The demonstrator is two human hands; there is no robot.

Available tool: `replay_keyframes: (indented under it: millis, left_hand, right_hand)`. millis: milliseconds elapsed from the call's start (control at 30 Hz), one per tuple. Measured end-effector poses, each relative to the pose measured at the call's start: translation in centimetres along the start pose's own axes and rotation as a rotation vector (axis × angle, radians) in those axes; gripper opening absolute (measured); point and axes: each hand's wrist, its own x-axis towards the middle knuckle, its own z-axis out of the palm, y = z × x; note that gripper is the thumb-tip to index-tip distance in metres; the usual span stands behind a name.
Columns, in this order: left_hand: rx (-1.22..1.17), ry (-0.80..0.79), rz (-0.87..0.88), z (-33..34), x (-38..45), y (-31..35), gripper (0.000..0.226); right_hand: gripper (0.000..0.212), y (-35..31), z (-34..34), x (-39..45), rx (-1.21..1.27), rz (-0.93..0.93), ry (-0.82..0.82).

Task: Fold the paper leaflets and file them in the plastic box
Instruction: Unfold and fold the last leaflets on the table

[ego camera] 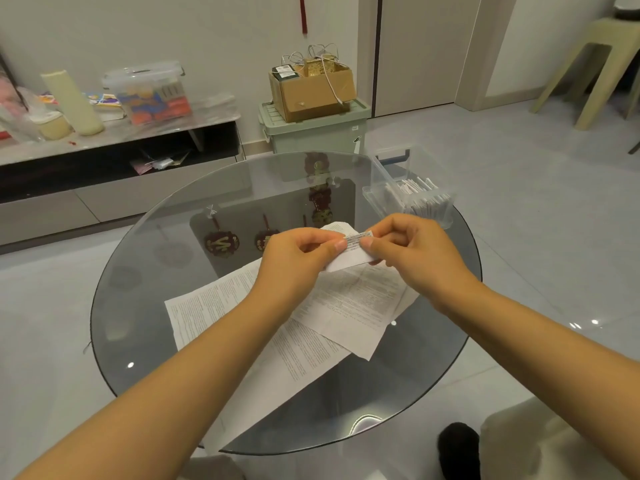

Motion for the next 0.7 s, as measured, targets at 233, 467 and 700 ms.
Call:
replay_keyframes:
  millis: [233, 467, 700]
  left_hand:
    - [0.168, 0.0, 0.114, 0.5, 1.7, 1.5, 0.008]
    - [0.034, -0.12, 0.026, 2.4, 4.4, 2.8, 0.017]
    - [-0.021, -0.204, 0.059, 3.8, 8.1, 4.2, 0.007]
  right_hand:
    - [0.007, -0.8, -2.0, 1.5, -0.161, -0.029, -0.101]
    - [0.009, -1.4, -3.8, 4.1, -0.216, -0.065, 0.039]
    - [0.007, -1.3, -6.3, 6.3, -0.254, 0.035, 0.001]
